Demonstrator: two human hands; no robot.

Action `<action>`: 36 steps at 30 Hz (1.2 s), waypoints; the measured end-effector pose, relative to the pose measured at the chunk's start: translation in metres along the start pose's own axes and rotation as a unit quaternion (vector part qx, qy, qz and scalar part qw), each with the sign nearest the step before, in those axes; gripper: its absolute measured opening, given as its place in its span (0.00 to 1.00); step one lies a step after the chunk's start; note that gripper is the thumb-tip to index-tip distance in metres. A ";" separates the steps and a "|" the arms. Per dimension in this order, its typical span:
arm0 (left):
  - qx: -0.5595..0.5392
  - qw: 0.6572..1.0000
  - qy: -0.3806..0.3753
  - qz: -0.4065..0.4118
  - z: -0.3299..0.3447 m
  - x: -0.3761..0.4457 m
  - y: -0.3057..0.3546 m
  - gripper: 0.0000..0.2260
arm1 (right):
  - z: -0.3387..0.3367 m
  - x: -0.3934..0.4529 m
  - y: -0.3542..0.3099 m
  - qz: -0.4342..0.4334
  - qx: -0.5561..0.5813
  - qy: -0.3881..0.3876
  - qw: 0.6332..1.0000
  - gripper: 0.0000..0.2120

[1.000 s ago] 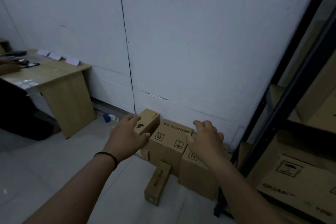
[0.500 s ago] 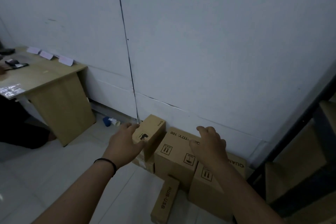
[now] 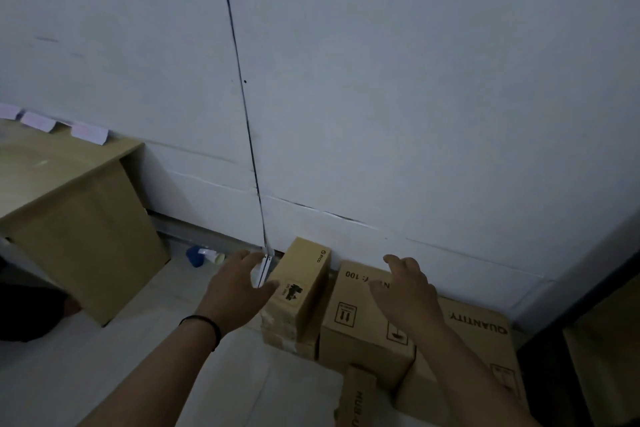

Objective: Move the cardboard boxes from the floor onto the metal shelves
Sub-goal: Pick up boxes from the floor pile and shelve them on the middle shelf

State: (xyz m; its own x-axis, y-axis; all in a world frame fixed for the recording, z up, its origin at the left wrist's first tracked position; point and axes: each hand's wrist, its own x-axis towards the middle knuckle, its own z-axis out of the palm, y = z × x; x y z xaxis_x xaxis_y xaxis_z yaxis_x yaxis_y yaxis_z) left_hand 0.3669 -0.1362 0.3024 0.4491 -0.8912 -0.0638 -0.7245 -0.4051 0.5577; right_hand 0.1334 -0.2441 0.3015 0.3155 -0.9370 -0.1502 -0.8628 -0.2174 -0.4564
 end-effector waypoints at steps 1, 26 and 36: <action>0.002 1.000 -0.009 0.001 -0.006 0.009 -0.011 0.28 | 0.007 0.004 -0.009 0.007 0.005 0.000 1.000 0.25; -0.007 0.983 -0.177 -0.045 0.065 0.268 -0.130 0.31 | 0.138 0.208 -0.038 0.151 0.068 -0.087 0.982 0.29; -0.017 0.956 -0.282 -0.080 0.144 0.340 -0.196 0.34 | 0.242 0.262 -0.028 0.250 0.112 -0.160 0.948 0.28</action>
State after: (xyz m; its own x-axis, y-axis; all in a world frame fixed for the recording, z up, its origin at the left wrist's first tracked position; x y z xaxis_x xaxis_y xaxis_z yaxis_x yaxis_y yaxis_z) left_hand 0.5870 -0.3894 0.0522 0.1918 -0.7904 -0.5818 -0.6490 -0.5468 0.5290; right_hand 0.3360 -0.4170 0.0629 0.0244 -0.7686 -0.6393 -0.8419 0.3290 -0.4278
